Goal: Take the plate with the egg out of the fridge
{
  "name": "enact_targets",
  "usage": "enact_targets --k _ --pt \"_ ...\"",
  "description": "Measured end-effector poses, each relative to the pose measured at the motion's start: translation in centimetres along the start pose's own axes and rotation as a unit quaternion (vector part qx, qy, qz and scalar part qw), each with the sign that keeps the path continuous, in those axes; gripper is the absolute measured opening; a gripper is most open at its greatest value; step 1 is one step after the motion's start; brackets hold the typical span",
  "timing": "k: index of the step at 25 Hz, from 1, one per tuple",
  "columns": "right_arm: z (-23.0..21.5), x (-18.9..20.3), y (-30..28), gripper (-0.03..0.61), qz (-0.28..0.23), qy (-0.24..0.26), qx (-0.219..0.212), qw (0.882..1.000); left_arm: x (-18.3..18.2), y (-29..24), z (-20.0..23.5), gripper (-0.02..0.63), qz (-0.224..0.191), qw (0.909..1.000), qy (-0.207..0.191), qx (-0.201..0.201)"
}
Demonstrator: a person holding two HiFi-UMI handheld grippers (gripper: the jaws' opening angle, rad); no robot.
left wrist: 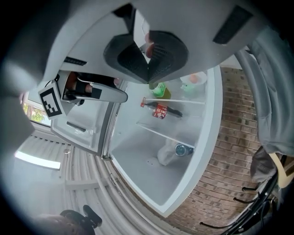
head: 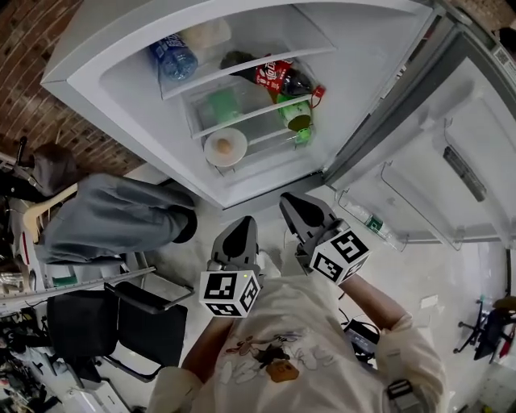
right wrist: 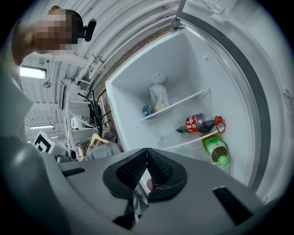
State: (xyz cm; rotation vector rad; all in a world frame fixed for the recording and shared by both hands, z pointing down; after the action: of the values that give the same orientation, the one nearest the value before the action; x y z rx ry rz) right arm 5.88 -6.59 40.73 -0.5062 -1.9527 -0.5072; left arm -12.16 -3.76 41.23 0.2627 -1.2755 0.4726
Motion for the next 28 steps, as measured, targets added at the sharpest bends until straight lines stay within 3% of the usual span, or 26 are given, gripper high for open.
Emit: enact_targets --k 18,28 --pt "-0.4 2.5 -2.9 0.008 0.035 -0.023 0.009 0.999 0.3 -0.8 1.5 0.008 -0.008 0.9999 0.002 0.006" --pt "-1.7 4.1 -4.5 0.008 0.050 -0.077 0.015 0.996 1.0 -1.9 2.2 0.008 -0.004 0.9999 -0.017 -0.003"
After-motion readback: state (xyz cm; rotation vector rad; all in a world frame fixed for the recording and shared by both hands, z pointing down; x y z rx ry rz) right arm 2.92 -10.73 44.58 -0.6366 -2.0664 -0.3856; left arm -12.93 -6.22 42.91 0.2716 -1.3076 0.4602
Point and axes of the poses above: the fingertips, and each gripper's own axes: y backward along the fingers, z to its left, x out of its underside, the point moved 9 cm from there along y, backward along the fingers, and after that the axes turned 15 degrees about -z, right-handed, at the moved point
